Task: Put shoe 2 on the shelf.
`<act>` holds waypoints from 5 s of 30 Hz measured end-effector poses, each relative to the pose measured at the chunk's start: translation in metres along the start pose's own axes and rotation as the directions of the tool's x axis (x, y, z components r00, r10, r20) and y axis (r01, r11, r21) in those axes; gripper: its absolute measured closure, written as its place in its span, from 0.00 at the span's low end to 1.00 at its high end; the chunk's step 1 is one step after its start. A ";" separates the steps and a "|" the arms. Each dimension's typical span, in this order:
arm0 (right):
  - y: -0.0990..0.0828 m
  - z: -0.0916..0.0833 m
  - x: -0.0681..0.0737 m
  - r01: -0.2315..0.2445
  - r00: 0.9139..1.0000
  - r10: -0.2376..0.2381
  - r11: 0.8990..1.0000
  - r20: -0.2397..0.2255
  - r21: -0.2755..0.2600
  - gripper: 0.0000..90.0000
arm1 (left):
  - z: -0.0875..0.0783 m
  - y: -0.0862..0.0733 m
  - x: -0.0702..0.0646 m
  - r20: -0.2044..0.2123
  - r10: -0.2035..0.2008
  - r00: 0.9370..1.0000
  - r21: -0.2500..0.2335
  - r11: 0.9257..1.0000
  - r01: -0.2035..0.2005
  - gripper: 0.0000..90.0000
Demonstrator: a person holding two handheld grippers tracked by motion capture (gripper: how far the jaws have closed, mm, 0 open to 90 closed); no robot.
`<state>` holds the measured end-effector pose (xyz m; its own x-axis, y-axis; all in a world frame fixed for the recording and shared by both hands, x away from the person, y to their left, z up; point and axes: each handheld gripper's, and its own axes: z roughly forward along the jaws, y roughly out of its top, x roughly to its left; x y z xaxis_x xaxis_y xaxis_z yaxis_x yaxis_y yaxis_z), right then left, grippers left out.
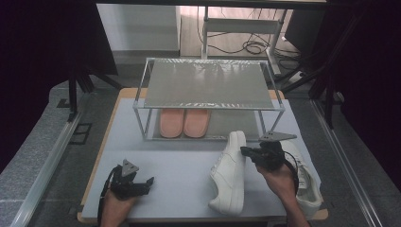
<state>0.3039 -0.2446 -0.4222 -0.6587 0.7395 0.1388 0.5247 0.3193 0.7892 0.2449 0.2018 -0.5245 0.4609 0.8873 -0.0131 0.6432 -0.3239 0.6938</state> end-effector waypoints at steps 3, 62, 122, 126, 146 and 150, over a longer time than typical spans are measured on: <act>-0.002 -0.004 -0.002 -0.002 1.000 0.002 1.000 0.013 0.002 1.00 | 0.000 0.000 0.000 0.000 0.000 1.000 0.000 1.000 0.000 0.15; -0.034 0.012 -0.017 -0.144 0.956 0.087 0.971 0.280 0.190 1.00 | 0.000 0.000 -0.001 -0.002 0.000 1.000 0.001 1.000 0.000 0.15; 0.012 0.103 0.040 0.108 0.989 -0.081 0.968 -0.127 0.228 1.00 | 0.000 0.000 -0.001 -0.001 -0.001 1.000 0.001 1.000 0.001 0.15; 0.018 0.114 0.049 0.139 0.983 -0.108 0.964 -0.146 0.227 1.00 | 0.000 0.000 -0.001 0.000 -0.001 1.000 0.001 1.000 0.001 0.15; 0.011 0.064 0.032 0.152 0.985 -0.130 0.963 -0.109 0.222 0.73 | -0.001 0.000 -0.001 -0.002 0.003 1.000 0.000 1.000 -0.003 0.16; 0.009 0.052 0.033 0.149 0.984 -0.121 0.963 -0.134 0.224 0.69 | -0.001 0.000 -0.001 -0.003 0.004 1.000 -0.001 1.000 -0.004 0.16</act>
<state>0.3154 -0.1865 -0.4415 -0.7835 0.6096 0.1209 0.5281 0.5505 0.6466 0.2440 0.2012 -0.5242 0.4616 0.8870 -0.0084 0.6411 -0.3271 0.6943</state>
